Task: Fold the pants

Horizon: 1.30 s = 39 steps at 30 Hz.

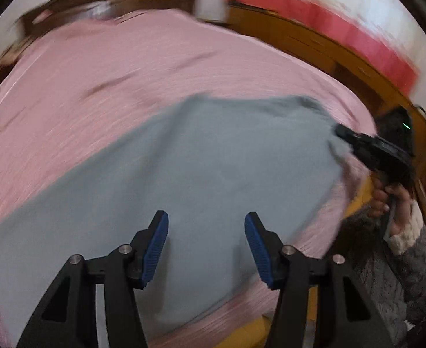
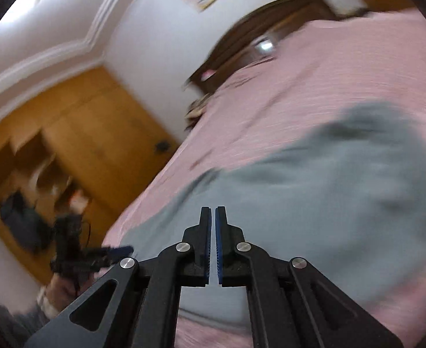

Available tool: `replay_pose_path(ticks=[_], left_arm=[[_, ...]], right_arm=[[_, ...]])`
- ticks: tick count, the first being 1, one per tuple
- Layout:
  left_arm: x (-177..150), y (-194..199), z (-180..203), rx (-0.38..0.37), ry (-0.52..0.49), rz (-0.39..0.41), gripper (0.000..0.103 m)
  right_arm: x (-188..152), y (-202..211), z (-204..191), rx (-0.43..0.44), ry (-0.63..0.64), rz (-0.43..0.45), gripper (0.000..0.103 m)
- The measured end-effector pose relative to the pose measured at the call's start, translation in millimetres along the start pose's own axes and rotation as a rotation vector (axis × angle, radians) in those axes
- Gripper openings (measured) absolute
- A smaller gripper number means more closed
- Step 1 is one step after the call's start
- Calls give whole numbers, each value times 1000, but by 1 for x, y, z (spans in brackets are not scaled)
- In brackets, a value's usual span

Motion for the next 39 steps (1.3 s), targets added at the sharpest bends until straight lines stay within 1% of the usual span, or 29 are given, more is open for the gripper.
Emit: replay_pose_path(ticks=[1,4,6,8,10,11,12,14,16,18,20,21,22,23,24,25,26,28,30,31,32,33,36,37,38,39], left_arm=[[-10,6,-27,31,53,-9,58],[-34,25,-90,120,147,-3,58],[-48,38,-125,168,211,6,58],[-59,51,-151,177,265,18,59],[-69,62,-176,189,305,34,64],[-73,64,-185,196,320,35,65],[-77,66,-194,192,335,34,65],[-82,68,-205,171,352,29,65],[-84,68,-214,136,357,36,65],[-82,66,-220,96,367,39,65],[-77,62,-223,48,384,44,65],[-74,61,-225,18,393,51,65],[-70,60,-226,-8,406,65,65],[-66,60,-226,-39,415,75,65],[-64,61,-227,-75,424,83,65],[-63,62,-229,-108,438,94,65],[-62,61,-231,-154,455,104,65],[-62,56,-232,-203,478,111,61],[-61,51,-231,-237,482,96,59],[-62,49,-231,-238,479,91,59],[-63,50,-231,-228,472,97,58],[-64,51,-231,-230,467,106,58],[-70,49,-232,-257,486,117,58],[-71,47,-233,-254,486,109,56],[-72,46,-234,-238,483,108,37],[-72,46,-235,-223,481,110,7]], right_arm=[[3,-19,-12,18,30,-35,5],[-2,-87,-59,60,151,-173,5],[-5,-111,-81,84,209,-223,5],[-6,-130,-100,125,231,-243,5],[-11,-143,-118,190,220,-259,5],[-11,-154,-129,221,224,-268,5],[-17,-160,-136,233,232,-277,5],[-23,-175,-149,247,263,-320,5],[-17,-202,-168,233,330,-385,5],[-15,-218,-180,209,382,-423,6],[-9,-237,-197,207,435,-460,6],[-7,-237,-197,207,457,-469,11],[-6,-247,-205,221,495,-494,15],[-5,-262,-217,255,548,-546,28],[-5,-273,-224,268,585,-572,38],[-7,-283,-230,283,627,-603,40],[-10,-296,-236,305,662,-646,41],[-11,-319,-235,306,683,-727,41],[-15,-333,-236,334,701,-807,41],[-18,-339,-234,338,731,-844,41],[-23,-344,-232,331,754,-881,41],[-29,-348,-229,302,776,-918,41],[-52,-349,-223,254,867,-977,41],[-59,-349,-223,249,879,-988,41],[-66,-346,-222,270,882,-998,33],[-66,-342,-221,274,893,-984,21]])
Point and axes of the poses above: each gripper's, at about its wrist camera, not at the fingertips, and y roughly against the way its jaws point, z to its right, x to its top, the point moved 7 cm from there along -y, roughly the way its jaws point, and after that the axes turned 7 degrees about -z, right-handed, at the moved point
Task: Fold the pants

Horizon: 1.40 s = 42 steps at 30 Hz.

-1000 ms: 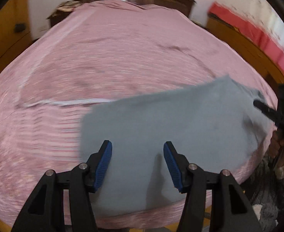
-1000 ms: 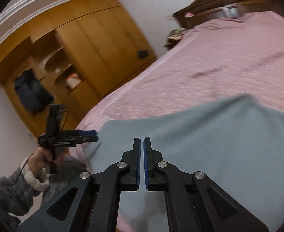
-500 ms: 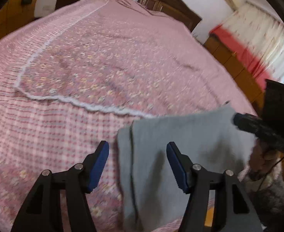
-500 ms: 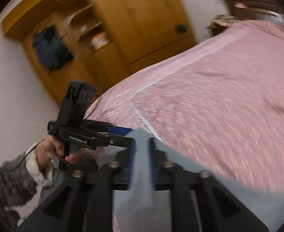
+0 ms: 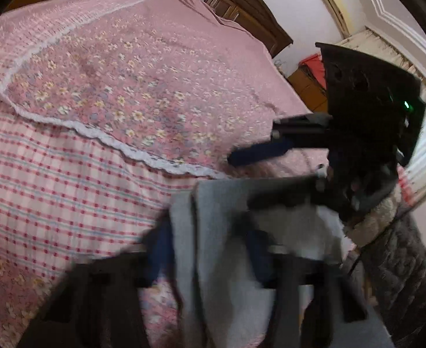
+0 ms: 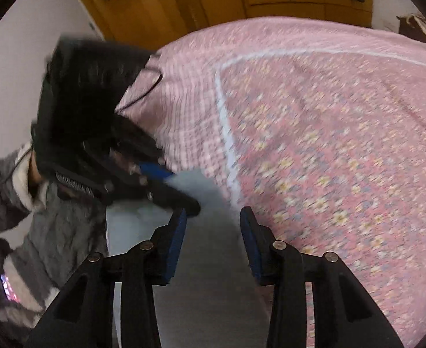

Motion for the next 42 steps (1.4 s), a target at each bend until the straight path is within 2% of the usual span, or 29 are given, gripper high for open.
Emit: replay_pose_path(ticks=[1,2,4,7,9,11,15,19,24,28,32,34,36,39,42], left_arm=[[0,0,1,-27,7,0,7],[0,3,1,-39,14,14,6],[-2,13,5,-39,-1,50,5],[-7,32,18,5,-56,99,5],[-2,41,29,27,-82,123,4],[5,50,40,6,-94,142,4],[21,69,65,20,-132,186,4],[40,81,74,55,-174,211,4],[57,69,57,74,-151,202,4],[56,49,40,78,-105,163,4],[44,30,14,66,-38,120,5],[38,22,-6,103,6,102,6],[31,24,-26,144,63,98,7],[20,46,-46,137,122,134,7],[6,72,-46,163,125,165,7]], right_arm=[[-2,2,-1,-52,20,25,14],[-4,8,-4,-66,34,54,6],[-6,19,-9,-71,51,106,6],[-6,36,-15,-93,65,149,6],[-6,48,-19,-114,83,161,6],[-3,65,-22,-140,102,186,6],[9,93,-21,-185,117,222,6],[20,98,-8,-195,93,238,6],[37,79,7,-164,43,265,4],[44,53,11,-147,26,256,4],[41,34,25,-252,-66,248,5],[28,36,22,-341,-99,237,6],[11,41,1,-433,-74,247,8],[-9,41,-39,-466,-103,290,13],[-14,26,-75,-517,-119,343,13]])
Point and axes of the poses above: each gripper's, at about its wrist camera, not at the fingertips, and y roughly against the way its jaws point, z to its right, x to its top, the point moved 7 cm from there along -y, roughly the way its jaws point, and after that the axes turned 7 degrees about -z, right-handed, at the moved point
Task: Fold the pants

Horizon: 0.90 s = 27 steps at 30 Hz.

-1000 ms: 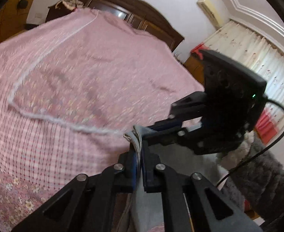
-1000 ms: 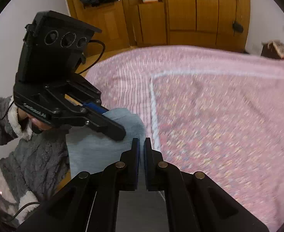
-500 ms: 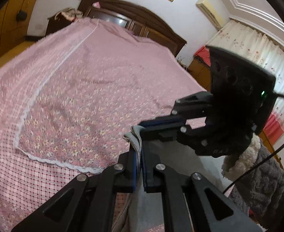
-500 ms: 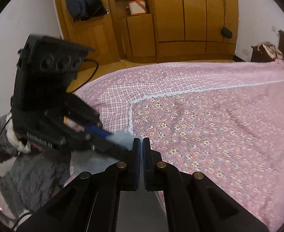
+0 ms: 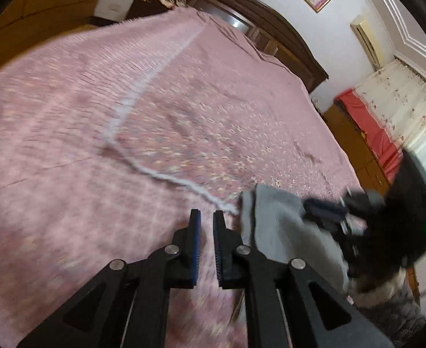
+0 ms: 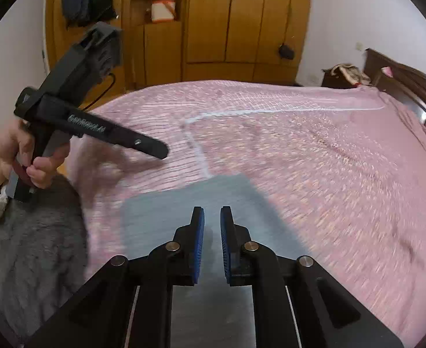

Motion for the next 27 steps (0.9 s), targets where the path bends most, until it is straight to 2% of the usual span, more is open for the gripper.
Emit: replay_pose_path(ticks=[4,6,8,11,14,16,18,19,22,24,27], left_arm=[[-23,21,5,14,9,14,8],[-41,28,7,10,20,28,9],[-53,32,7,17,25,50,10],[-64,46,6,22,7,101,15],[-70,47,-2,-32,38,120,16],[-70,50,-9,-71,71,134,16],[-68,52,-14,-110,101,149,16],[-67,52,-16,-128,112,149,16],[-68,51,-16,-148,114,142,16],[-67,47,-13,-122,100,136,16],[-70,43,-5,-101,58,129,16]], right_arm=[[-2,-3,-48,-58,13,83,14],[-1,-11,-65,-83,30,88,22],[-1,-21,-74,-158,54,87,27],[-3,-33,-79,-277,79,99,28],[-4,-37,-68,-328,39,109,27],[-5,-37,-64,-312,23,104,23],[-5,-39,-66,-289,38,101,8],[-5,-38,-68,-299,54,105,5],[-1,-27,-72,-313,66,160,4],[5,-16,-80,-286,63,192,4],[15,-12,-88,-299,91,207,4]])
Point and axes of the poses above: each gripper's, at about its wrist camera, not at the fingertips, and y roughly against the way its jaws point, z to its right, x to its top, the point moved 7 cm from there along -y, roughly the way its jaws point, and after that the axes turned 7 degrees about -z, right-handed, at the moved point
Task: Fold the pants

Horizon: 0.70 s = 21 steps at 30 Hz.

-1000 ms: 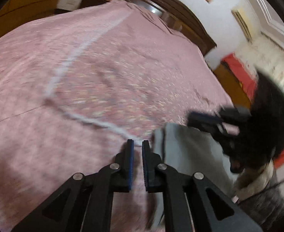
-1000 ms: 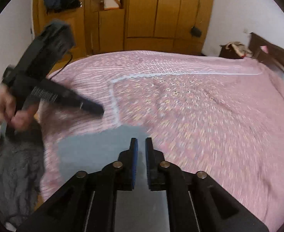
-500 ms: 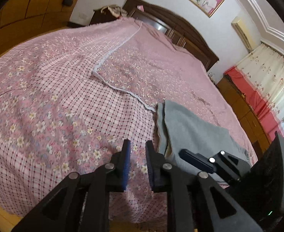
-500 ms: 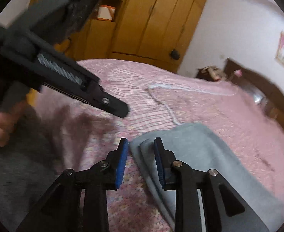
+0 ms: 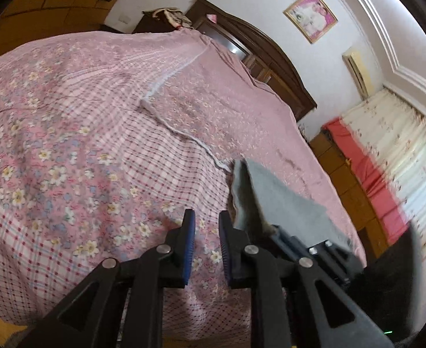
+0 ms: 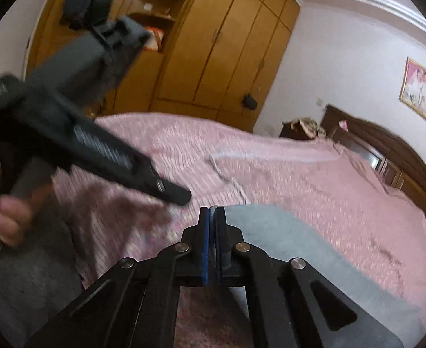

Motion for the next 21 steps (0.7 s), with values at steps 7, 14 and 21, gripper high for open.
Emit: replay_pose_path(ticks=[7,14,21], left_arm=[[0,-3,2,-4,1,-1,16],[0,-3,0,-12,11,-9,16],[4,16,14,-78,-15,62,20]], right_arm=[[-28,-44,-6,54,-39,-125,6],[2,-2,2,309,-133,13,34],[23,-45,88,527,12,-136,37]])
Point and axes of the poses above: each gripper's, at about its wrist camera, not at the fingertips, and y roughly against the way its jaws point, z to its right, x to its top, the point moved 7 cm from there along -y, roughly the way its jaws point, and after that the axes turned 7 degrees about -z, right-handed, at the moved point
